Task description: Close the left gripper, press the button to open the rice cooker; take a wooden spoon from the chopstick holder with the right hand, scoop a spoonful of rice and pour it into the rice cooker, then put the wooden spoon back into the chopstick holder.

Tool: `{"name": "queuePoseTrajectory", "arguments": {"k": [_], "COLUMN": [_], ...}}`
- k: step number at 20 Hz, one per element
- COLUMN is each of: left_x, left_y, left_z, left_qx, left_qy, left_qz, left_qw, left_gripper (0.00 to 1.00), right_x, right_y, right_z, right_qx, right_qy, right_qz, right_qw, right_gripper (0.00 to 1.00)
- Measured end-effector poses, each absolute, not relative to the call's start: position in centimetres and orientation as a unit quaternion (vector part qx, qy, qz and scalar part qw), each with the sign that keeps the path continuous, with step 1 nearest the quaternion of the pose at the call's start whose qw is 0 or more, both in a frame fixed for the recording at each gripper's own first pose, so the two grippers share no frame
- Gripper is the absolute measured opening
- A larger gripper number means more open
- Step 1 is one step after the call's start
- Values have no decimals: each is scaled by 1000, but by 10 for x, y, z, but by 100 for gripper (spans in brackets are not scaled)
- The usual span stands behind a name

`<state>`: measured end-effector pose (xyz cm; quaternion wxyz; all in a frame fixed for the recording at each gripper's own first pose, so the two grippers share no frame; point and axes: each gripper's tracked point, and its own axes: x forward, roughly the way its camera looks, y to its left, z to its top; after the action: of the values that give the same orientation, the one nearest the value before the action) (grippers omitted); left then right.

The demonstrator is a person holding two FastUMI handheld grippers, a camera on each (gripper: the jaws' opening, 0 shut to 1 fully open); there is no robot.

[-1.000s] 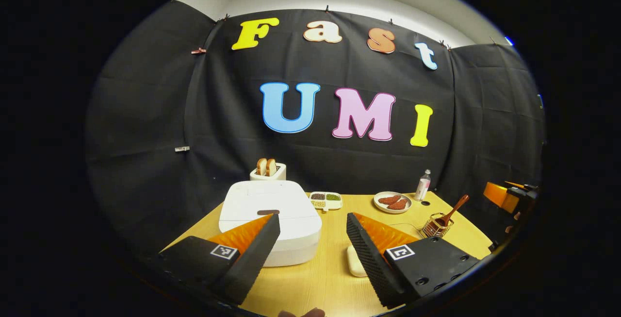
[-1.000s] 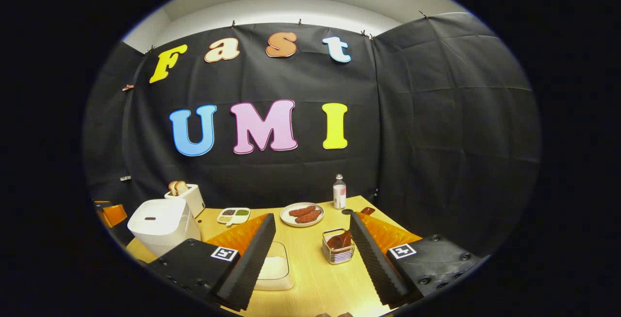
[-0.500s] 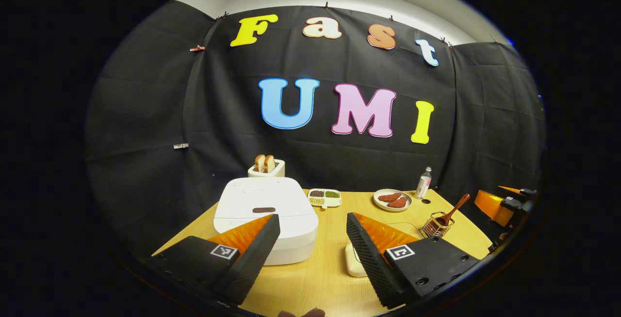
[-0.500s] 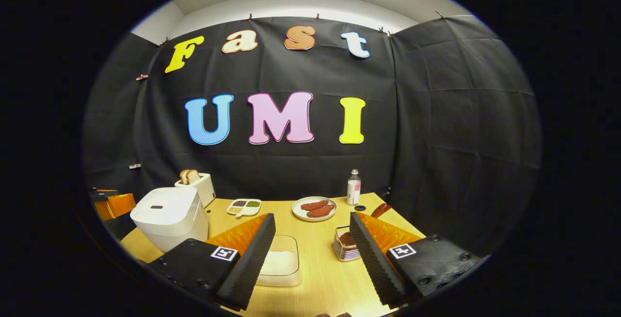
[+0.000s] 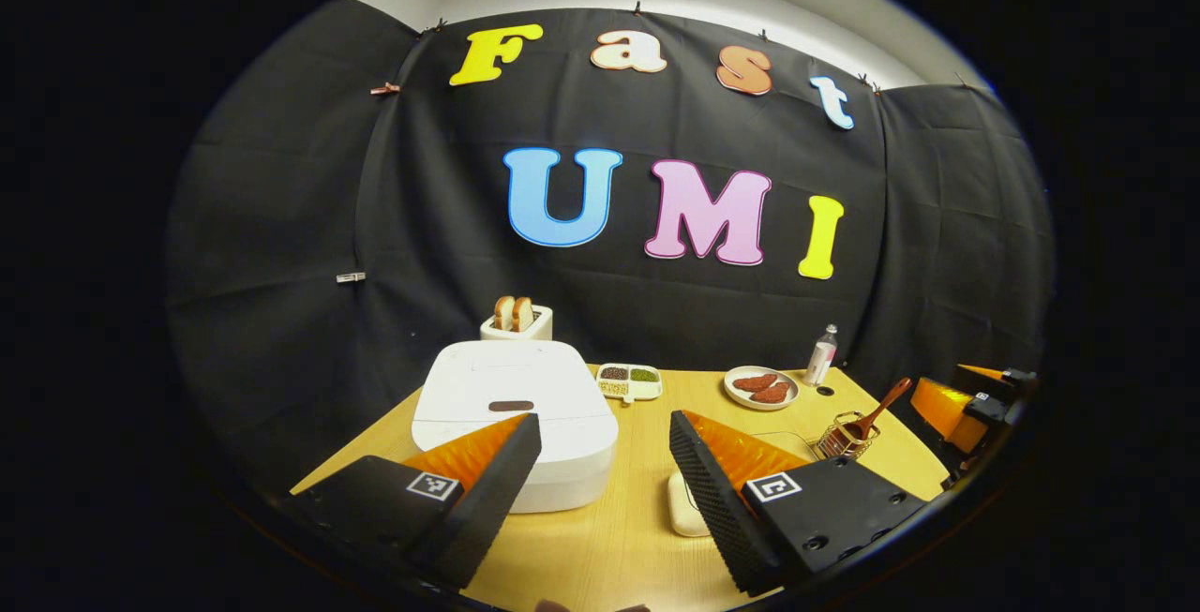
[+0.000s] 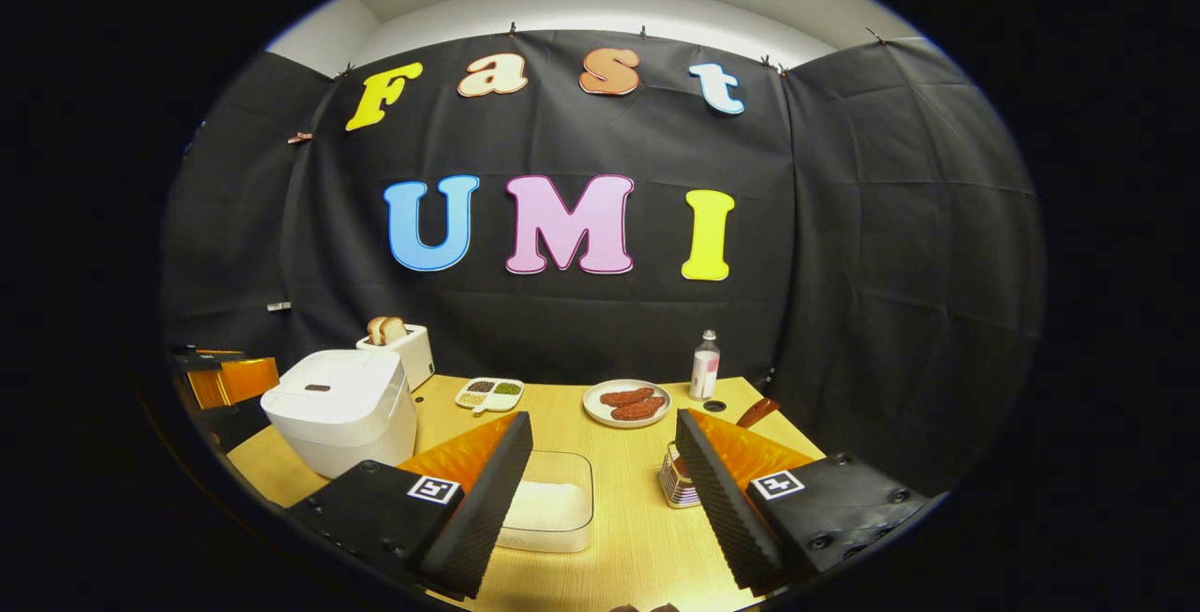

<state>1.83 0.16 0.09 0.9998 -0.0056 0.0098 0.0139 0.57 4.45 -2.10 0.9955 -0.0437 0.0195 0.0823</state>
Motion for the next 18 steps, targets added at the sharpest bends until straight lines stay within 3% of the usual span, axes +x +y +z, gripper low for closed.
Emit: {"name": "queuePoseTrajectory", "arguments": {"k": [8,13,16,18], "left_x": [44,75,93,106], "left_y": [50,79,95,102], "left_z": [28,35,33,28], "left_qx": [-18,-43,-33,-13], "left_qy": [5,32,56,78], "left_qz": [56,57,52,50], "left_qw": [998,997,997,996], "left_gripper": [91,62,59,52], "right_x": [6,6,6,6], "right_y": [33,20,11,5], "right_z": [-25,-35,-38,-39], "right_qx": [-45,-49,-55,-54], "right_qy": [26,41,49,50], "right_qz": [80,74,70,67], "right_qw": [995,995,995,995], "right_gripper": [97,97,96,96]}}
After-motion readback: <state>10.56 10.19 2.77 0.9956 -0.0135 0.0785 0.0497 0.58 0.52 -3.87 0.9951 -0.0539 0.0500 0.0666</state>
